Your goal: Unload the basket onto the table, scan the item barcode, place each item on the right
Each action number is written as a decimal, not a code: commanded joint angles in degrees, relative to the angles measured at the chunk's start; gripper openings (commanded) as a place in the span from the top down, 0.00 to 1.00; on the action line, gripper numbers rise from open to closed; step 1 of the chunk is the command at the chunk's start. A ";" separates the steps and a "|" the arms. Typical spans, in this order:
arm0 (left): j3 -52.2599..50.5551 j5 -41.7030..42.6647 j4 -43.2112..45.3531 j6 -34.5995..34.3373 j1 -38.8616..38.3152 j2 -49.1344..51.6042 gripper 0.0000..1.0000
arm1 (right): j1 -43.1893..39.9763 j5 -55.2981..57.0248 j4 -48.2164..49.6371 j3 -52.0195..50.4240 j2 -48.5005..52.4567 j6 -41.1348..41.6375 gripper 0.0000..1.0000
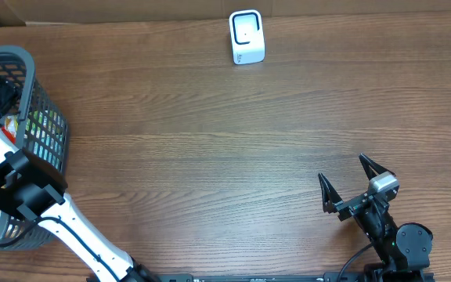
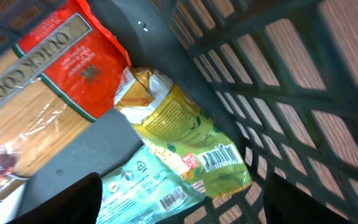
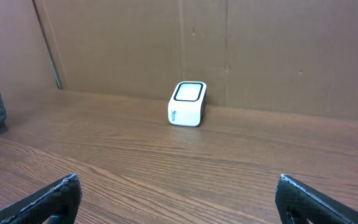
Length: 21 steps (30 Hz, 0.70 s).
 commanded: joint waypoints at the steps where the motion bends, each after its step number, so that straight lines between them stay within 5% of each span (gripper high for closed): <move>1: 0.63 -0.76 -1.11 3.67 0.31 -9.44 0.26 | 0.22 0.11 0.09 -0.61 -0.57 -0.02 0.00; 21: 0.63 1.36 -9.79 5.55 0.46 -31.12 0.30 | 0.22 0.11 0.09 -0.61 -0.57 -0.02 0.00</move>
